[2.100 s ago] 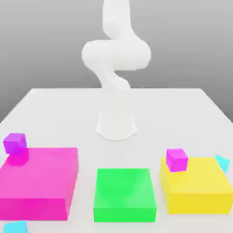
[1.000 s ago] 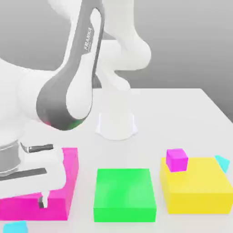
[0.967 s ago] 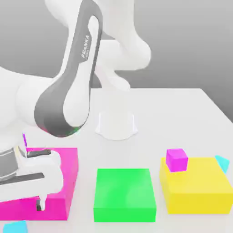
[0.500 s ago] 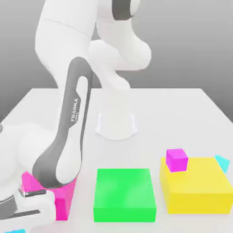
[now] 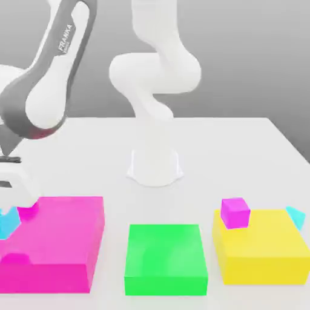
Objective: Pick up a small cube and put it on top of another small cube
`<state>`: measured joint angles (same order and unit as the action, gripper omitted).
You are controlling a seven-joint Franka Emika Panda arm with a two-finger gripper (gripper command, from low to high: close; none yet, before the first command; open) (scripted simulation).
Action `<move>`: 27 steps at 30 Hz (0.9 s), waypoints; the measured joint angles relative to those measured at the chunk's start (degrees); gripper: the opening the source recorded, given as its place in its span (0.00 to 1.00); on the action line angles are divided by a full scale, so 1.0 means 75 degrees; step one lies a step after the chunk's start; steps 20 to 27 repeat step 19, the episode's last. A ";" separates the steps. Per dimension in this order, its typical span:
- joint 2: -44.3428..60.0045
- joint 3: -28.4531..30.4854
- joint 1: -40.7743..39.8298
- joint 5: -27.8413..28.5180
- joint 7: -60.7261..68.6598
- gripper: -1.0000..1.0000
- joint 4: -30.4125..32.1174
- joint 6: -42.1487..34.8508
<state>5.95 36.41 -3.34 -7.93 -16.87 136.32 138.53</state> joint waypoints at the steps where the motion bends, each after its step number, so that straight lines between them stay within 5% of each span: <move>1: -0.0273 0.0094 -0.0155 0.0243 -0.0312 0.00 0.0167 -0.0042; 10: -0.2787 -0.0066 -0.1650 0.2600 -0.3242 0.00 0.1673 -0.0409; 16: -0.1865 0.0212 -0.1607 0.2166 -0.3068 0.00 0.2220 0.1027; 17: -0.1730 0.0238 -0.1585 0.2080 -0.3003 1.00 0.2257 0.1185; 27: -0.1730 0.0238 -0.1582 0.2079 -0.3002 1.00 0.2257 0.1184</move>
